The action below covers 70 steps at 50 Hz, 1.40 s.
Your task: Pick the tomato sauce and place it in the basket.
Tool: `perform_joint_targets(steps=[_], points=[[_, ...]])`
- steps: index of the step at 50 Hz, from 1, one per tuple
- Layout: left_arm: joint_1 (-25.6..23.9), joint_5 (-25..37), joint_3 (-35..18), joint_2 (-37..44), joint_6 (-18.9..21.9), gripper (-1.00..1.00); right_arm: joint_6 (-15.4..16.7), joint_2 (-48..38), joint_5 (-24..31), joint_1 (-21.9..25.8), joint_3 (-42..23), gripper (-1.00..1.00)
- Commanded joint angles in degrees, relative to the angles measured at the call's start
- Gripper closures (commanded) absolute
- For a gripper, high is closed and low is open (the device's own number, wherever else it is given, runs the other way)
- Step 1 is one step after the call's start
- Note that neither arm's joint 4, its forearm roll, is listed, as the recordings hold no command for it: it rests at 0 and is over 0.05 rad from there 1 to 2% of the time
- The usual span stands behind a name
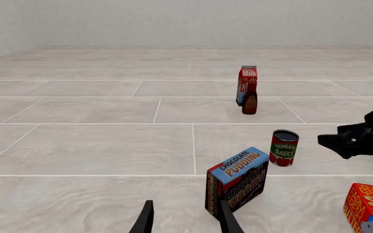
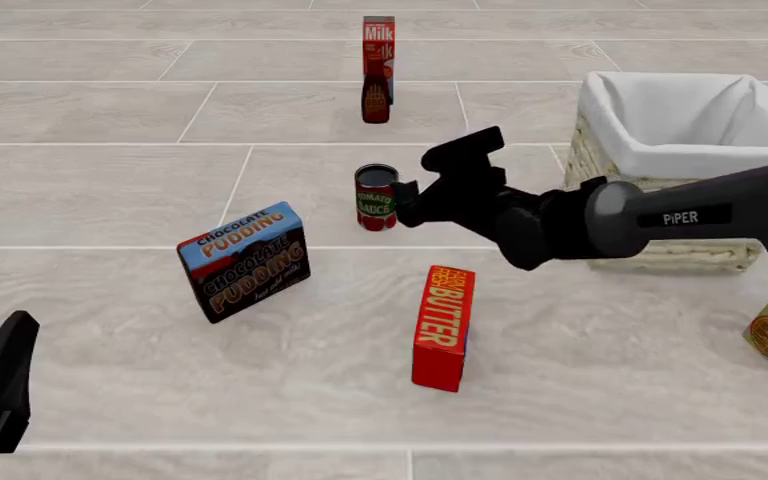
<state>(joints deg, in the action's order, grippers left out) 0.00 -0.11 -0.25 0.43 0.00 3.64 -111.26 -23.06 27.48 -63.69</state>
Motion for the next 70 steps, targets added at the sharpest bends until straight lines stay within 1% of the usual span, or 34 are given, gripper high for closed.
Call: perform_joint_targets(steps=[1,26,49,61,70], points=[[0.0,0.0,0.0,0.0,0.0,-1.0,0.0,-1.7,0.0,0.0,-1.0,-1.0],[0.0,0.0,0.0,0.0,0.0,-1.0,0.5,-5.0,0.1,0.4,-3.8,-1.0],[0.0,0.0,0.0,0.0,0.0,-1.0,0.6,-7.2,-0.1,0.2,-5.0,-1.0],[0.0,0.0,0.0,0.0,0.0,-1.0,-0.1,-8.2,-1.5,-0.1,-5.5,-1.0],[0.0,0.0,0.0,0.0,0.0,-1.0,-0.1,-8.8,-2.7,-0.2,-5.6,-1.0]])
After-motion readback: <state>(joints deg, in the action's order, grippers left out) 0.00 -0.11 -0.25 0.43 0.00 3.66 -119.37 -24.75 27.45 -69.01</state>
